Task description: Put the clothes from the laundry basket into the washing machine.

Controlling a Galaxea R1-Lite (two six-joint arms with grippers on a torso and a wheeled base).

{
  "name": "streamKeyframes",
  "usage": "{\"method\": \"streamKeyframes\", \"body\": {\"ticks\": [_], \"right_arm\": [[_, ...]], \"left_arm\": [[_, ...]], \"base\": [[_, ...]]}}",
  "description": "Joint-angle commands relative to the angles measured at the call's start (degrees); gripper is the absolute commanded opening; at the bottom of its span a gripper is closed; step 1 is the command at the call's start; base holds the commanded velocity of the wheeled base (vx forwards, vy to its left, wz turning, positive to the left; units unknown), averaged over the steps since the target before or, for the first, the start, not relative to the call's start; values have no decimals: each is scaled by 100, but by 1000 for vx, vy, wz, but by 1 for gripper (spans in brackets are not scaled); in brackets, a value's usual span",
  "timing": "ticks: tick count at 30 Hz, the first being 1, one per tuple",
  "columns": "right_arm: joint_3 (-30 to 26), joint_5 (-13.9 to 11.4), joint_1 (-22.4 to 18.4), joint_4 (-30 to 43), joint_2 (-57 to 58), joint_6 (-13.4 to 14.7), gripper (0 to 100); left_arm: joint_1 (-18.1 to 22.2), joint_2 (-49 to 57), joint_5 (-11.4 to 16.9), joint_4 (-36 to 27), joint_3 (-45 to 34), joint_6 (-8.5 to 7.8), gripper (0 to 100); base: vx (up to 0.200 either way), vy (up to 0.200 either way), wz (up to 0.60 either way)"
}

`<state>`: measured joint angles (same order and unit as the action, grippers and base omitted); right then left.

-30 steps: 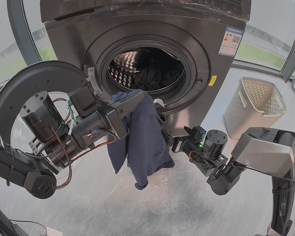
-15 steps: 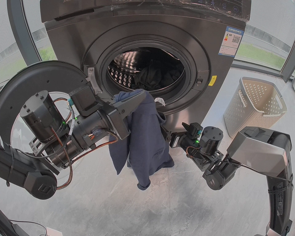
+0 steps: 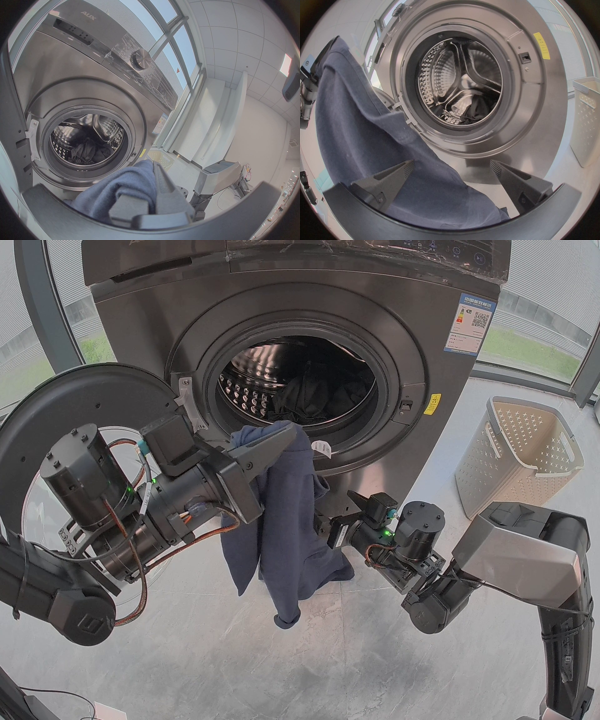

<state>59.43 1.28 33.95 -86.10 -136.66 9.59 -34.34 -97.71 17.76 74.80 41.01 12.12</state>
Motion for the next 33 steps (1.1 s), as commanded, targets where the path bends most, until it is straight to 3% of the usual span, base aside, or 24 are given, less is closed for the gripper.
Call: {"method": "streamKeyframes", "body": {"ticks": [1,7,8,15,20,24,27,33], "right_arm": [[148,-102,59,-29,-36,-72,100],[658,-295,59,-38,-247,-186,100],[702,-286,59,-47,-265,-186,0],[675,-304,-46,-223,-186,-186,0],[271,-374,-205,-223,605,-160,0],[-573,-444,-196,-214,1554,-116,0],[-1460,-532,-143,-223,2143,-124,0],[-2638,-532,-64,-223,3075,-98,0]], "left_arm": [[-2,6,-1,-1,-32,1,0],[-55,-3,-18,-1,-23,1,0],[-64,-3,-27,-1,-23,1,0],[-2,6,-54,8,-49,1,0],[24,147,-80,8,-243,1,0],[77,490,-133,-89,-577,1,0],[252,718,-405,-150,-735,-43,0],[428,1034,-748,-159,-981,-60,0]], "base": [[0,0,0],[0,0,0],[0,0,0],[0,0,0],[0,0,0],[0,0,0],[0,0,0],[0,0,0]]}}
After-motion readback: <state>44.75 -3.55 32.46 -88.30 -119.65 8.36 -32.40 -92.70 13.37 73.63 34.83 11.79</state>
